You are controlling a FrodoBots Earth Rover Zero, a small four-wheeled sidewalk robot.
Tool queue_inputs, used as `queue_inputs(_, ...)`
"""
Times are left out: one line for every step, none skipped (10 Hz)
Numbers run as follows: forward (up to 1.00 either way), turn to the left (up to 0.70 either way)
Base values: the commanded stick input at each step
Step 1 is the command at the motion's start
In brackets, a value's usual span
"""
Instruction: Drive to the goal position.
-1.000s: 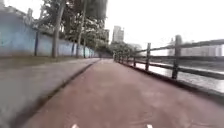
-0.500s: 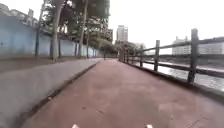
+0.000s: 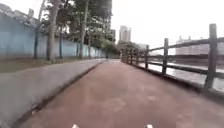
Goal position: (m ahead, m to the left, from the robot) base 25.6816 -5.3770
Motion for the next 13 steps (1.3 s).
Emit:
queue_inputs(1.00,-0.40)
queue_inputs(1.00,-0.40)
queue_inputs(1.00,-0.40)
queue_inputs(1.00,-0.21)
queue_inputs(1.00,0.00)
queue_inputs(1.00,0.00)
queue_inputs(1.00,0.00)
queue_inputs(1.00,0.00)
queue_inputs(1.00,0.00)
queue_inputs(1.00,0.00)
queue_inputs(1.00,0.00)
queue_inputs(1.00,0.00)
queue_inputs(1.00,0.00)
